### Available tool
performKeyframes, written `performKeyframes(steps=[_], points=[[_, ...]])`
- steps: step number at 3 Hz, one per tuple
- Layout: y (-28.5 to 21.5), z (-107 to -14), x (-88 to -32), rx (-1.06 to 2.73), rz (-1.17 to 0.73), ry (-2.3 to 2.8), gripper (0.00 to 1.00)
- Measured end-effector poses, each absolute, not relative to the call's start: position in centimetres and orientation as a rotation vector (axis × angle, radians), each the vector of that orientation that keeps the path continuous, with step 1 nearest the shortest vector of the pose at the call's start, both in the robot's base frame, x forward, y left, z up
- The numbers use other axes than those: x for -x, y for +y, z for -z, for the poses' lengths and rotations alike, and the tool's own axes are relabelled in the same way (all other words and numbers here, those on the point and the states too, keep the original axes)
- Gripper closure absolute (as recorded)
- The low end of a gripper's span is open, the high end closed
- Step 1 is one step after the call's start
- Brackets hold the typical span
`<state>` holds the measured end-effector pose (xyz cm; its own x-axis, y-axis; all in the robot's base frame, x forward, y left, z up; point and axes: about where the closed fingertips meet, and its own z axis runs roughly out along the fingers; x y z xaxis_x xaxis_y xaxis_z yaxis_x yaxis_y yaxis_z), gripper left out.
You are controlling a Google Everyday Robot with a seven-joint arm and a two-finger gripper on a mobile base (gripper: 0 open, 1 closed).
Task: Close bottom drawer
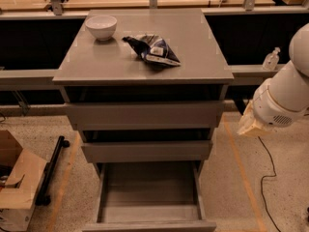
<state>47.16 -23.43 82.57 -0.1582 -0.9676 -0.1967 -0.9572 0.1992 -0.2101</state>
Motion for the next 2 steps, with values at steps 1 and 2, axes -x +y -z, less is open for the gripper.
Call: performKeyframes(steps=[1,2], points=[[-22.8,-81.4,-47.0,1.857,0.083,2.182,1.0],[-21.6,-76.7,-47.2,1.892,0.101,2.209,1.0]])
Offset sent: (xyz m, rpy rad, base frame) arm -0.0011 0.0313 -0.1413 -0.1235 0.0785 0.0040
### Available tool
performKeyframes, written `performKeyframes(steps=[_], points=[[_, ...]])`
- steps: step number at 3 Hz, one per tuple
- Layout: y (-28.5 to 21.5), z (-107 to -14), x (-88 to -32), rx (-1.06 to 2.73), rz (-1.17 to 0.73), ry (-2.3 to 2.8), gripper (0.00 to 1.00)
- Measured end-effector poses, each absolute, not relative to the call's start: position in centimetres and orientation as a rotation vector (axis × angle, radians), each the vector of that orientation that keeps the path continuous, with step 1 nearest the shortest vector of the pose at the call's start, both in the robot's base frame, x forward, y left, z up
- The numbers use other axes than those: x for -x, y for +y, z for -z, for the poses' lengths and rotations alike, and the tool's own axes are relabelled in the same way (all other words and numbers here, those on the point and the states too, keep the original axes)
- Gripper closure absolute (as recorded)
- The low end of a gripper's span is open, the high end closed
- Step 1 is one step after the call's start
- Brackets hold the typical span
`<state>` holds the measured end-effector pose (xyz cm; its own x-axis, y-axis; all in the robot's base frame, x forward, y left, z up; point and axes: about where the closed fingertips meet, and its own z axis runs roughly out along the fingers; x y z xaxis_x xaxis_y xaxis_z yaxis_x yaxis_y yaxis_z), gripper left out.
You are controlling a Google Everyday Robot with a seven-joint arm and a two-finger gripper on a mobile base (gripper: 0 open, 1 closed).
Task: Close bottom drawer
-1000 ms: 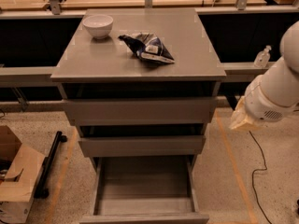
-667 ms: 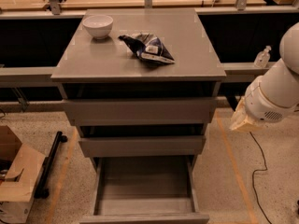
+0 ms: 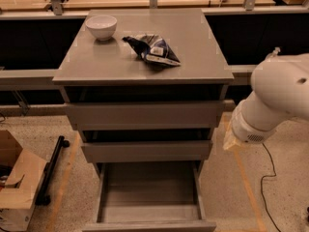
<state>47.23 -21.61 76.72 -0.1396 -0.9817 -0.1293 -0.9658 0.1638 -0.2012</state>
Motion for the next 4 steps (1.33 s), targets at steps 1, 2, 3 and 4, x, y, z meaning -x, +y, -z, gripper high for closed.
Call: performKeyframes(steps=[1,2,3,4], points=[[-20.7,-71.0,-46.8,1.906,0.055,2.254,1.0],[-20.3,-65.8,-47.0,1.878,-0.03,2.293,1.0],[-20.2,-65.1,-47.1,1.876,-0.044,2.295,1.0],[-20.0,-64.7,-46.9,1.89,-0.047,2.296,1.0]])
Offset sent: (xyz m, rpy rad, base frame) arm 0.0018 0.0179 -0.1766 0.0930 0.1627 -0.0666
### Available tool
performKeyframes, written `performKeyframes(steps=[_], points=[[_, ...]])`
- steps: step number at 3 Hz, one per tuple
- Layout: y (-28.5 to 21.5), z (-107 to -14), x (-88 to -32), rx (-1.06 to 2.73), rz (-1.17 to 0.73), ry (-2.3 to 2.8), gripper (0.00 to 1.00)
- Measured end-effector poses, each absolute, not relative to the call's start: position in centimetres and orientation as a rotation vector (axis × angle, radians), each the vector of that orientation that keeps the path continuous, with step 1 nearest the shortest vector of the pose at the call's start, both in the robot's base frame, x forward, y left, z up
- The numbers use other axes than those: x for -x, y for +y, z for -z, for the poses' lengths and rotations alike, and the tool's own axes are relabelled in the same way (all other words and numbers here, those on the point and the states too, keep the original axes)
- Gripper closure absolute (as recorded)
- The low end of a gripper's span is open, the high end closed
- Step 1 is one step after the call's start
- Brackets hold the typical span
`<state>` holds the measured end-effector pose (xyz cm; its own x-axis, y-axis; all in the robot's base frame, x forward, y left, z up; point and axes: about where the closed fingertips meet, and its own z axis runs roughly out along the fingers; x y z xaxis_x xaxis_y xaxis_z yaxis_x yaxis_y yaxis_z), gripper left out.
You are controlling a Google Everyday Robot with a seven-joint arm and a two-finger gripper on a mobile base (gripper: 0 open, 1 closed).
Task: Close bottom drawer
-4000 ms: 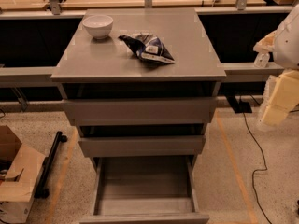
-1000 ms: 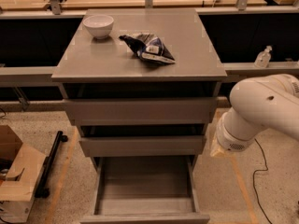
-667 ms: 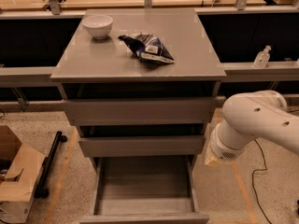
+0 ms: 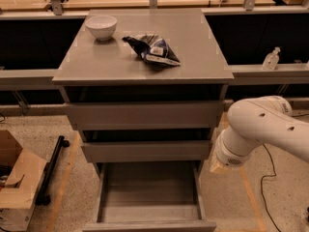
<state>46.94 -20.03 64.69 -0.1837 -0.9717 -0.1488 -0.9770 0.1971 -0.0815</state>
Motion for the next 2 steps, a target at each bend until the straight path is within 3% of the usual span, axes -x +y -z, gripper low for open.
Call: performKeyframes(steps=[2], points=[[-16.7,-52.5,-45.8,1.856,-0.22,2.357,1.0]])
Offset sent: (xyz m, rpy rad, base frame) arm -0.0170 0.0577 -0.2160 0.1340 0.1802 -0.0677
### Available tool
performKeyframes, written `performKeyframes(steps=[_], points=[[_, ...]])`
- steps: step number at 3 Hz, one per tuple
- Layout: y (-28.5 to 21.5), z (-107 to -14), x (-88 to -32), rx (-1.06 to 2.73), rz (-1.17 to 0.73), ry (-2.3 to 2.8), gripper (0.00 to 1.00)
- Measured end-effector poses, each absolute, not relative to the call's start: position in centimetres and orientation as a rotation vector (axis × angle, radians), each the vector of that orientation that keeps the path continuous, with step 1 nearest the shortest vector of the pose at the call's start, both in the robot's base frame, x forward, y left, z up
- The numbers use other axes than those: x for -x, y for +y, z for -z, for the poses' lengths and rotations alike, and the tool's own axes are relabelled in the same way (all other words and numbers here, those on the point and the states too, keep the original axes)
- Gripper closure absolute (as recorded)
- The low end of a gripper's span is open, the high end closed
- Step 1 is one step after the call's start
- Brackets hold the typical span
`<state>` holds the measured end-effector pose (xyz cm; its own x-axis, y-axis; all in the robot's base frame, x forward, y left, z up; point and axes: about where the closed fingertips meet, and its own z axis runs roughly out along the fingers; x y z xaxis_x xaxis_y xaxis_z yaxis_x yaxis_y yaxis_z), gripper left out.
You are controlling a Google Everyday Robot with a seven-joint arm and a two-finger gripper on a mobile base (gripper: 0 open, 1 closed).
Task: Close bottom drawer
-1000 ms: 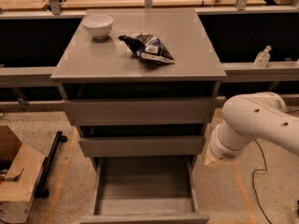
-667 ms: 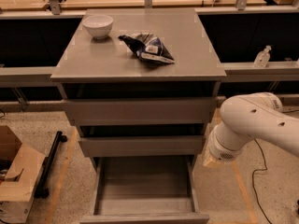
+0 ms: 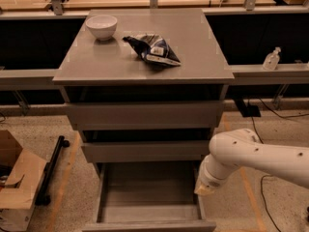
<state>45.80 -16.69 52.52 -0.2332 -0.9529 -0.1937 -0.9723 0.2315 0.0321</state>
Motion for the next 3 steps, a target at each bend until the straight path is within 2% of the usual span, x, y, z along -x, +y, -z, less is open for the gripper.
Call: performKeyframes(steps=[2,3], points=[[-14.9,-39.5,-43.4,1.811,-0.447,2.497,1.0],[-14.6,-37.7,-42.2,1.815,-0.495,2.517,1.0]])
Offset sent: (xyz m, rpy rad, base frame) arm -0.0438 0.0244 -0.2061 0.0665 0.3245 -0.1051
